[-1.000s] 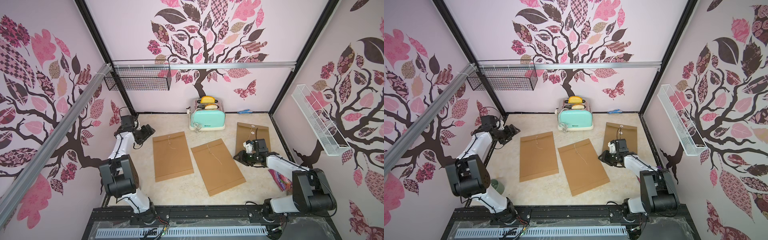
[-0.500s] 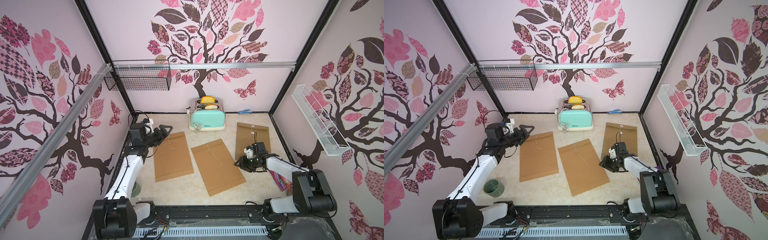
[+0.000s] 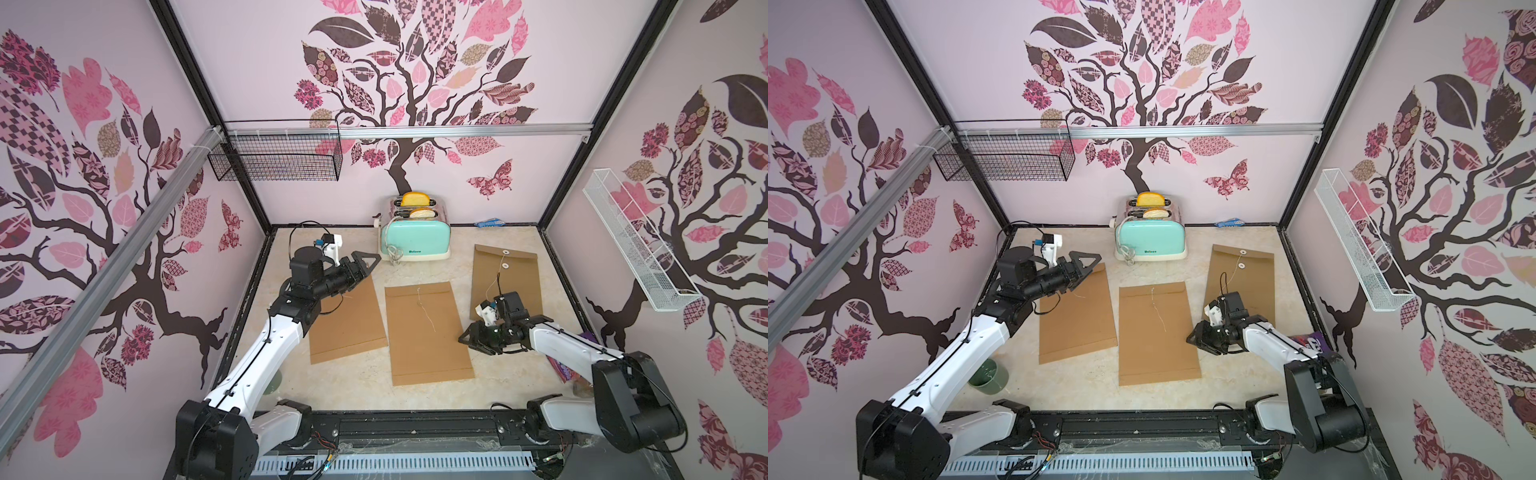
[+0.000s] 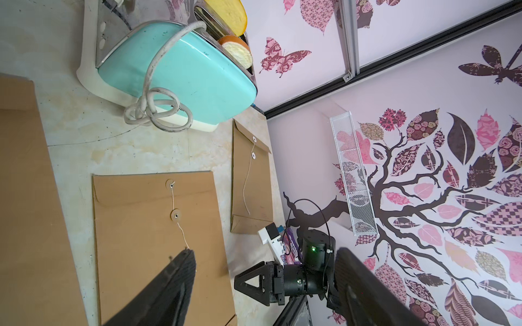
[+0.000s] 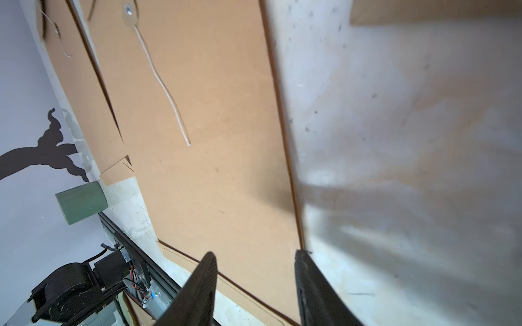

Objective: Close the mouth of the file bag
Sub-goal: Adjust the file bag at the center of the board.

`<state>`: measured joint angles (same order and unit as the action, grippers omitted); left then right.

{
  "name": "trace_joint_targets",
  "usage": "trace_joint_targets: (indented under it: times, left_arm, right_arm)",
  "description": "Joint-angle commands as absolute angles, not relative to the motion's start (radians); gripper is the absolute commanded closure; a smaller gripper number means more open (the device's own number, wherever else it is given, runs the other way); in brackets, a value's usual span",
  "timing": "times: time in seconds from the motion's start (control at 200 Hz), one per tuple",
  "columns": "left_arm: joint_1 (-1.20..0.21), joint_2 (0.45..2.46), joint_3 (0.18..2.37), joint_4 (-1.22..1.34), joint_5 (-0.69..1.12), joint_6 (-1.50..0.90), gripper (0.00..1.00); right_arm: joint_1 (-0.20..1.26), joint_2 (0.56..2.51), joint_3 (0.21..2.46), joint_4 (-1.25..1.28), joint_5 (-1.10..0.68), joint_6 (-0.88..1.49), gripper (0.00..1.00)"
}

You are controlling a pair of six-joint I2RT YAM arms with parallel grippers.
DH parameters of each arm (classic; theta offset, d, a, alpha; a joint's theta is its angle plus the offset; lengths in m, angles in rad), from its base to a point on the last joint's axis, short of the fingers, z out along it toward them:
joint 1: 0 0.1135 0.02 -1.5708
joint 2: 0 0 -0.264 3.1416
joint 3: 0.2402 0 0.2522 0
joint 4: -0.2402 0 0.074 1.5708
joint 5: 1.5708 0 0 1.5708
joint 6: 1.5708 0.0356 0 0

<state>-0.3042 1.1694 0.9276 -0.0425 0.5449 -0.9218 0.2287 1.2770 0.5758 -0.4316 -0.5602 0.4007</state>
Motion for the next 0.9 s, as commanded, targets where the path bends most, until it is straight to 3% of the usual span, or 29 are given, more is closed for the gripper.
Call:
trace_joint_targets:
  times: [0.0, 0.14, 0.225, 0.38, 0.465, 0.645, 0.895]
  left_arm:
    - [-0.405, 1.201, 0.951, 0.011, 0.48, -0.927, 0.19]
    - [-0.525, 1.302, 0.983, 0.055, 0.464, -0.903, 0.2]
    - [-0.593, 1.368, 1.027, 0.039, 0.421, -0.87, 0.14]
    - [-0.675, 1.502, 1.09, 0.079, 0.397, -0.846, 0.13]
    - [-0.698, 1.572, 1.117, 0.125, 0.365, -0.854, 0.12]
    - [-0.754, 1.752, 1.241, 0.154, 0.34, -0.846, 0.12]
    - [-0.787, 2.003, 1.429, 0.155, 0.385, -0.866, 0.14]
  right_arm:
    - [0.202, 1.224, 0.645, -0.471, -0.558, 0.403, 0.5]
    - [-0.011, 1.171, 0.705, -0.489, -0.644, 0.377, 0.48]
    - [-0.098, 1.196, 0.791, -0.523, -0.599, 0.331, 0.45]
    - [-0.152, 1.321, 0.946, -0.582, -0.384, 0.259, 0.22]
    - [-0.223, 1.398, 0.988, -0.55, -0.353, 0.272, 0.16]
    - [-0.366, 1.607, 1.18, -0.636, -0.297, 0.217, 0.14]
    - [-0.412, 1.802, 1.32, -0.712, -0.272, 0.204, 0.14]
